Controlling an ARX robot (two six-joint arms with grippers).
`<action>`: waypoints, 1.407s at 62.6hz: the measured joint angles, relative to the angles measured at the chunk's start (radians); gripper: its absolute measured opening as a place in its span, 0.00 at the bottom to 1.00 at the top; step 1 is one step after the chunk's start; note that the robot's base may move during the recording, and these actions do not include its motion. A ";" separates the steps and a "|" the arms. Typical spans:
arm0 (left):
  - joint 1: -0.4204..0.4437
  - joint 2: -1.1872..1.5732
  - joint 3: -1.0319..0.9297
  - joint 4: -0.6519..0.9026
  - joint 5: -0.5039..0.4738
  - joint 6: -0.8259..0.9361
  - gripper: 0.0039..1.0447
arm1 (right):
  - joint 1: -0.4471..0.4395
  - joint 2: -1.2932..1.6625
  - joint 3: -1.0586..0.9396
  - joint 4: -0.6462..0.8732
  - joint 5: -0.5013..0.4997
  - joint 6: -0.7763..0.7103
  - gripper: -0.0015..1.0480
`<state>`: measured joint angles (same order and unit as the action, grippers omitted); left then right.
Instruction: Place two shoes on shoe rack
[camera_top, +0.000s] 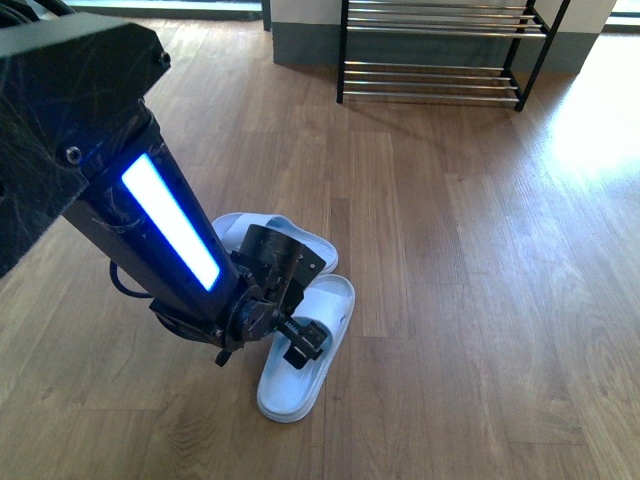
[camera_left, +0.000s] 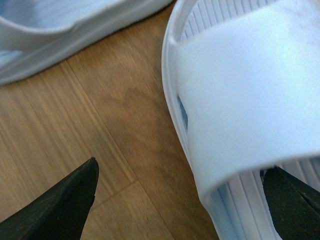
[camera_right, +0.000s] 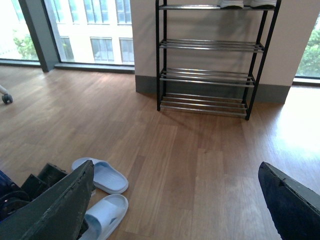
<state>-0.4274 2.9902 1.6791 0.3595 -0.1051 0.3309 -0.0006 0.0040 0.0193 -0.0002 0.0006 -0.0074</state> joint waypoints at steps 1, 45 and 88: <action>0.000 0.009 0.011 0.007 0.001 0.004 0.91 | 0.000 0.000 0.000 0.000 0.000 0.000 0.91; 0.034 0.142 0.153 0.008 -0.042 -0.149 0.22 | 0.000 0.000 0.000 0.000 0.000 0.000 0.91; 0.226 -1.122 -0.911 -0.066 -0.076 -0.507 0.02 | 0.000 0.000 0.000 0.000 0.000 0.000 0.91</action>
<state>-0.2012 1.8683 0.7677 0.2935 -0.1810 -0.1761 -0.0006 0.0040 0.0193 -0.0002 0.0006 -0.0074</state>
